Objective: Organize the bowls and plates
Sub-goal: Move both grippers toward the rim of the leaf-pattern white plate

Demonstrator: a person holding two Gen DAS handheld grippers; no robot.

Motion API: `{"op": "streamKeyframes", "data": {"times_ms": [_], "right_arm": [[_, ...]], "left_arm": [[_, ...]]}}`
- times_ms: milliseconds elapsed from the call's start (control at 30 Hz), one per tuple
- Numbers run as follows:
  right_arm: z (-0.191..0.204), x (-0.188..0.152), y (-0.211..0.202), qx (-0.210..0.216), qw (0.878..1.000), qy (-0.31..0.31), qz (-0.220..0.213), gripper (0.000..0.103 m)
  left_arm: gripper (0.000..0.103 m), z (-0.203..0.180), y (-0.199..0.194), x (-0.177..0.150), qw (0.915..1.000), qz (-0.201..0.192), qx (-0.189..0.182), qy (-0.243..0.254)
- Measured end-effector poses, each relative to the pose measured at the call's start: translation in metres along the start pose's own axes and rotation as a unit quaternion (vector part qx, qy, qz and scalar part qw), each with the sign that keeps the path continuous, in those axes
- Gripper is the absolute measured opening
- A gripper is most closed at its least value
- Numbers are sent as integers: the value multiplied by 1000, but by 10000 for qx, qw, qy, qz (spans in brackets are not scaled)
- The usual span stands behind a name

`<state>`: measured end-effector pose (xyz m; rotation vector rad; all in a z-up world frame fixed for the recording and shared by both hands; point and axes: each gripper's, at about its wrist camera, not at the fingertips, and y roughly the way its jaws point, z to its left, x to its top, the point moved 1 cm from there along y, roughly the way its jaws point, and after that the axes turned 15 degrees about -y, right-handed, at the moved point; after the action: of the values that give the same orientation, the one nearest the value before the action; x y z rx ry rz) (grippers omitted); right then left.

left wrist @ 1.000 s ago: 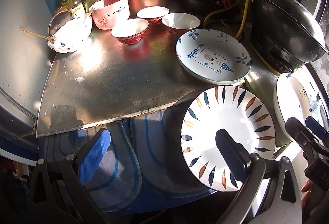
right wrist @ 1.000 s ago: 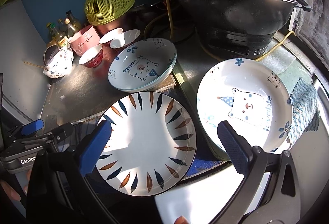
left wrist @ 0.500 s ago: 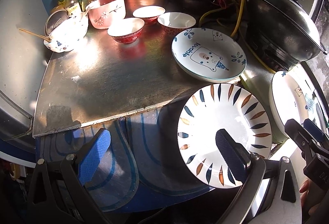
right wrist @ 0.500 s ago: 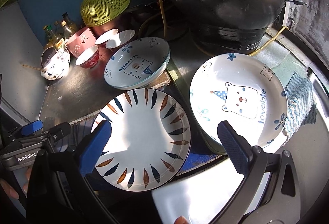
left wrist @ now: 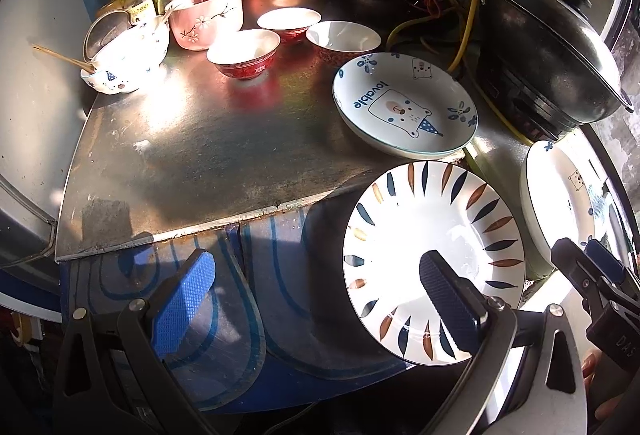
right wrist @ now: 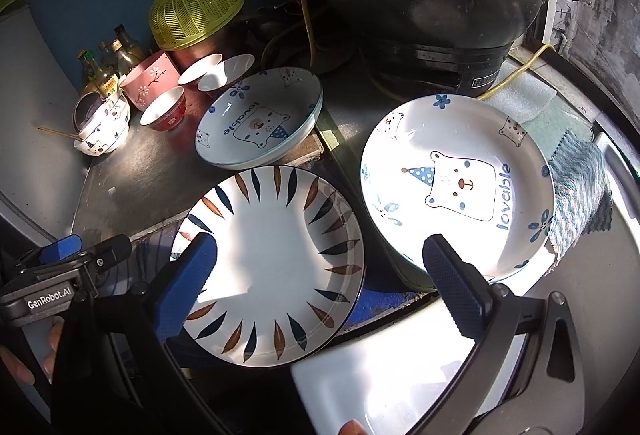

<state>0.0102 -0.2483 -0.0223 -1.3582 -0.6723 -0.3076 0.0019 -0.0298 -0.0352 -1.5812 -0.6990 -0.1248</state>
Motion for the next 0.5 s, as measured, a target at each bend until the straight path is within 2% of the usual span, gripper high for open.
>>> {"op": "streamKeyframes", "data": {"times_ms": [500], "right_arm": [[-5,-3,2,12,10000,90,38,103]], "left_arm": [[103,-1,7,2,9999,104,-135,-26]]}}
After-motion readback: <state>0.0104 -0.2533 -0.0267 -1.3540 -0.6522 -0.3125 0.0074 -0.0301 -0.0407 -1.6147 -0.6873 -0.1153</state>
